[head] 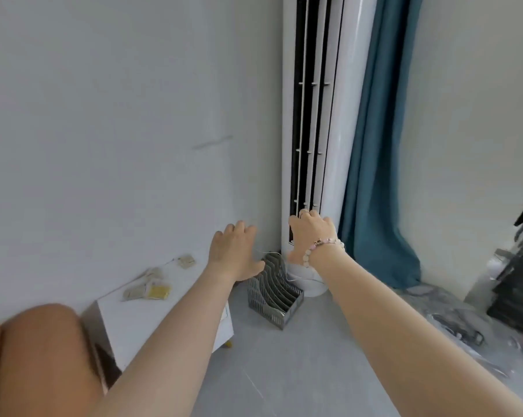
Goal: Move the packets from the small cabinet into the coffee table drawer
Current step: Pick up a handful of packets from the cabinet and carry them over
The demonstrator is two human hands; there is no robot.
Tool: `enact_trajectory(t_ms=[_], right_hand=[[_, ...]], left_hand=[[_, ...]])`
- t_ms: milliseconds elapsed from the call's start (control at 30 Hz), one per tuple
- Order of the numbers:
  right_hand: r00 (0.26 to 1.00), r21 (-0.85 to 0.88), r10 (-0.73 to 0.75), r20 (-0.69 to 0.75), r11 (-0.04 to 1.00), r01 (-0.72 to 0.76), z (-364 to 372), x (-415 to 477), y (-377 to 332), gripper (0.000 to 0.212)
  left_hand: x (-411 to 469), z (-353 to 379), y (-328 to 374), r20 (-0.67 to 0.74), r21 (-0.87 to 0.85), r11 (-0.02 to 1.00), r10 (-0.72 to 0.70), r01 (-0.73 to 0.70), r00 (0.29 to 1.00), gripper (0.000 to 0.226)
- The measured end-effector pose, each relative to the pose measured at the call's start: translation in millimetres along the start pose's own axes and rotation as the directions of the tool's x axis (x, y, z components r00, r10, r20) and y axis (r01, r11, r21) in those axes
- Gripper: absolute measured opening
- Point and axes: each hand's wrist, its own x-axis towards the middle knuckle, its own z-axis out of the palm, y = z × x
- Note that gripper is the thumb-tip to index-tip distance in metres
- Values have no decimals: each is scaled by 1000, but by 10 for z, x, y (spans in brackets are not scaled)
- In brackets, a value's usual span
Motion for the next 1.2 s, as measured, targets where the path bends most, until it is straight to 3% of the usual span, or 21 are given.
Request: enact_trajectory(t_ms=[167, 400, 733, 1200], right_hand=[[986, 18, -156, 49, 988, 156, 189, 508, -559, 55], [961, 53, -277, 10, 960, 276, 223, 1309, -1273, 52], [927, 85, -375, -11, 924, 374, 434, 2238, -2256, 52], [877, 74, -477, 53, 878, 473, 934, 3311, -2925, 52]], left_hand=[[77, 99, -635, 27, 41, 988, -147, 146, 989, 68], [285, 198, -1591, 18, 62, 945, -323, 321, 946, 69], [633, 448, -2696, 2, 134, 908, -401, 398, 916, 69], [1090, 1021, -3603, 69, 111, 851, -522, 514, 850, 67]])
